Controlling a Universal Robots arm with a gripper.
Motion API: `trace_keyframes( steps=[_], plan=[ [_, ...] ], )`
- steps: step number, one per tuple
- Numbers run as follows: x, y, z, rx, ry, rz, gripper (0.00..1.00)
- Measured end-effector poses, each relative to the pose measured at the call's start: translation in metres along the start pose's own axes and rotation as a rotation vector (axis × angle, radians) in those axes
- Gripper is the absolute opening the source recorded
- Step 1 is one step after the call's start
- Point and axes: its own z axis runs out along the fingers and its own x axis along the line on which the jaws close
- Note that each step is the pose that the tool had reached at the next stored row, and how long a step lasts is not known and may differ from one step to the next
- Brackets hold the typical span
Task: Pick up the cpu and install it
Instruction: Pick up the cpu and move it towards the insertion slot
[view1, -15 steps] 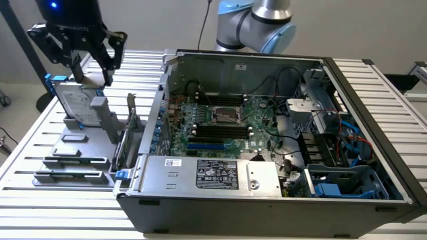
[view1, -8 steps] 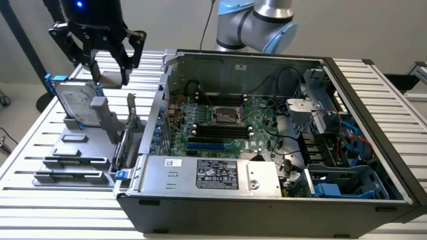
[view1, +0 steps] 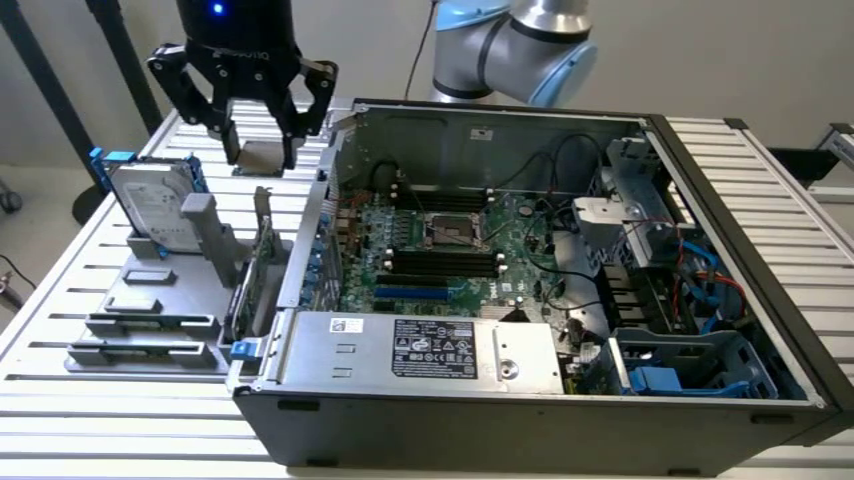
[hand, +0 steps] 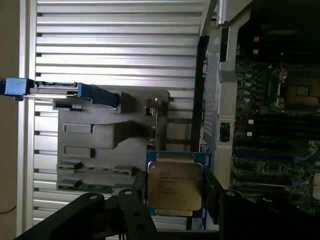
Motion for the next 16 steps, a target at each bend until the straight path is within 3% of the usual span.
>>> trace_keyframes(
  steps=[11,16],
  plan=[
    [-0.050,-0.0005,-0.0048,-0.0014,0.0004,0.000,0.55],
    [-0.073,0.0037,-0.0020,-0.0014,0.0006,0.000,0.55]
  ],
)
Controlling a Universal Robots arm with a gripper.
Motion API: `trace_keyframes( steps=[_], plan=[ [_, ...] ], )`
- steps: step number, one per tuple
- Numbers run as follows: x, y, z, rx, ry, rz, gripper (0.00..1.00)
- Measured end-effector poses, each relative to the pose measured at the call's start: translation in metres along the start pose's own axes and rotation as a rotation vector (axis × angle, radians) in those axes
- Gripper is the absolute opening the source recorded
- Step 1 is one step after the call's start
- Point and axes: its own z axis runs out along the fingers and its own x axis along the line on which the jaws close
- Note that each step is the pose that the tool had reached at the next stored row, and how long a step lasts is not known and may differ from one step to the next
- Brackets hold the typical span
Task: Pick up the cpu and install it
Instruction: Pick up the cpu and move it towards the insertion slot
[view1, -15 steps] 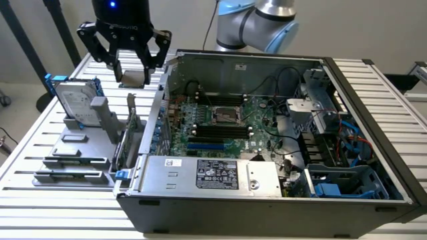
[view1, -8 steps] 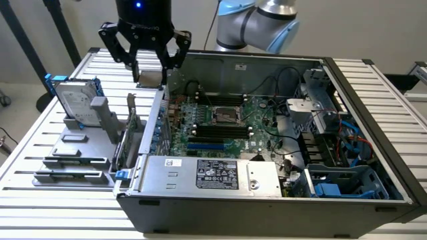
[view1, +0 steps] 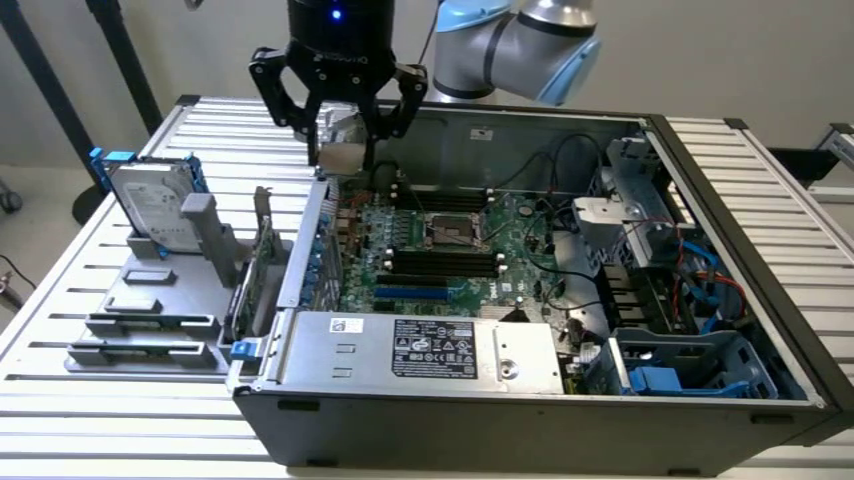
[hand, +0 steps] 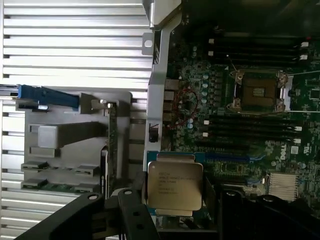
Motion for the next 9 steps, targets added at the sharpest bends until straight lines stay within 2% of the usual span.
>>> trace_keyframes(
  steps=[9],
  plan=[
    [-0.039,0.0206,0.0141,0.0000,0.0002,0.000,0.55]
  ],
)
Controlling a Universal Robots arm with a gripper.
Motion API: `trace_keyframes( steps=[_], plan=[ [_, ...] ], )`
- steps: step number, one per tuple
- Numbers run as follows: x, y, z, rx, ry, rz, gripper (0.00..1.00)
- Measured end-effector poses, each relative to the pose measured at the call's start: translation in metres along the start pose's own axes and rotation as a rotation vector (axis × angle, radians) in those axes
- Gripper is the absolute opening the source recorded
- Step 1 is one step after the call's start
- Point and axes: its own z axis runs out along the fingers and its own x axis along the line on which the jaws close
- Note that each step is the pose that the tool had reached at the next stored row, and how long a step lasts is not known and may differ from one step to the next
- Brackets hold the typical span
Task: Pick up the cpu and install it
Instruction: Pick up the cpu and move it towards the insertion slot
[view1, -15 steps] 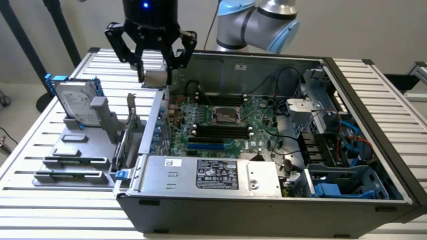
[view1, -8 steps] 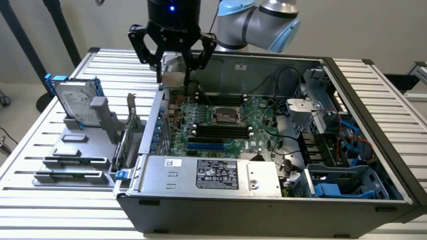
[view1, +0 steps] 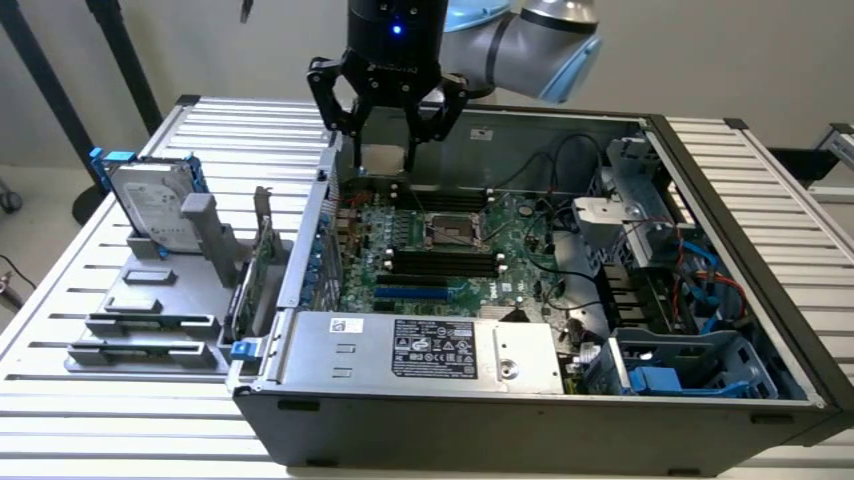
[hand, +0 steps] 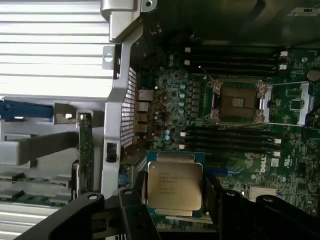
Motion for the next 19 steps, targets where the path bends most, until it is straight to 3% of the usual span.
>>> trace_keyframes(
  steps=[8,19],
  plan=[
    [-0.021,0.0211,0.0138,0.0000,0.0001,0.000,0.55],
    [-0.054,0.0380,0.0320,0.0000,0.0001,0.000,0.55]
  ],
)
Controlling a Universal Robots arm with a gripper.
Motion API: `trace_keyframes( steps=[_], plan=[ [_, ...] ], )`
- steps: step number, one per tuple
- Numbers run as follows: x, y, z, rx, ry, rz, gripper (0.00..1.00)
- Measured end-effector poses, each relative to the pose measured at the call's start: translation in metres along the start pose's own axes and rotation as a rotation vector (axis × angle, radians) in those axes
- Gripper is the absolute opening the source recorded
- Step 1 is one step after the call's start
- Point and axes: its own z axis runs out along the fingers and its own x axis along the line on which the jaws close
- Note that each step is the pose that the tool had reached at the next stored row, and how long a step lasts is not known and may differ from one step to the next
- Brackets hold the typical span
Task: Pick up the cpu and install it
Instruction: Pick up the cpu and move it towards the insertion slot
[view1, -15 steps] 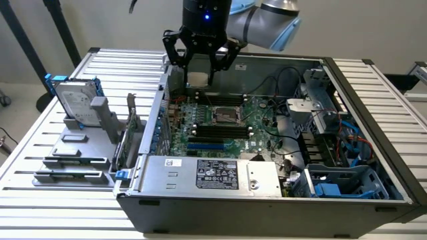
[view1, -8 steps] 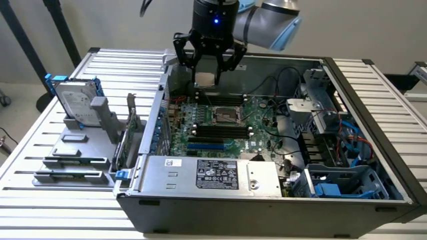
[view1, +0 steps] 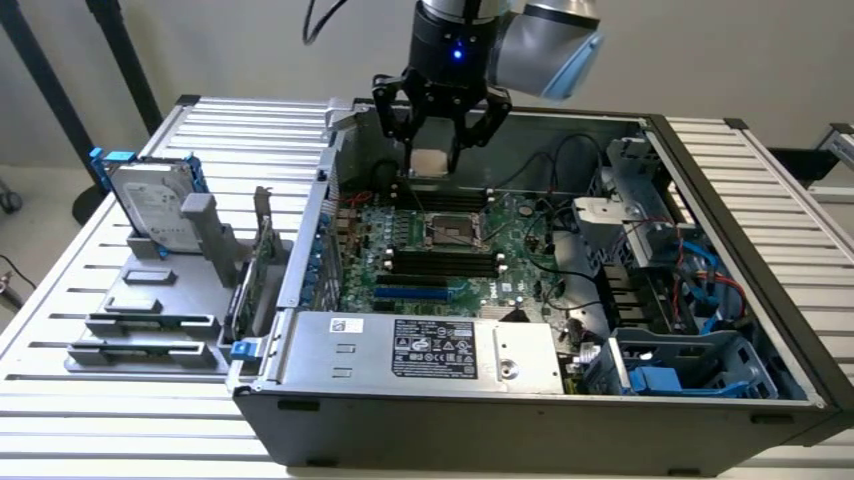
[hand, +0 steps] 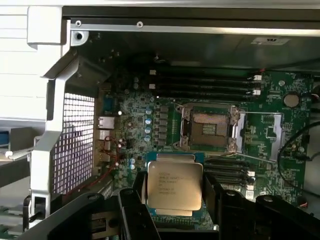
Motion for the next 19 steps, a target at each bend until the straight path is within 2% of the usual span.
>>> trace_keyframes(
  steps=[9,19],
  plan=[
    [-0.027,0.0108,0.0145,0.0000,0.0004,0.000,0.55],
    [-0.044,0.0183,0.0316,-0.0009,0.0022,0.008,0.55]
  ],
)
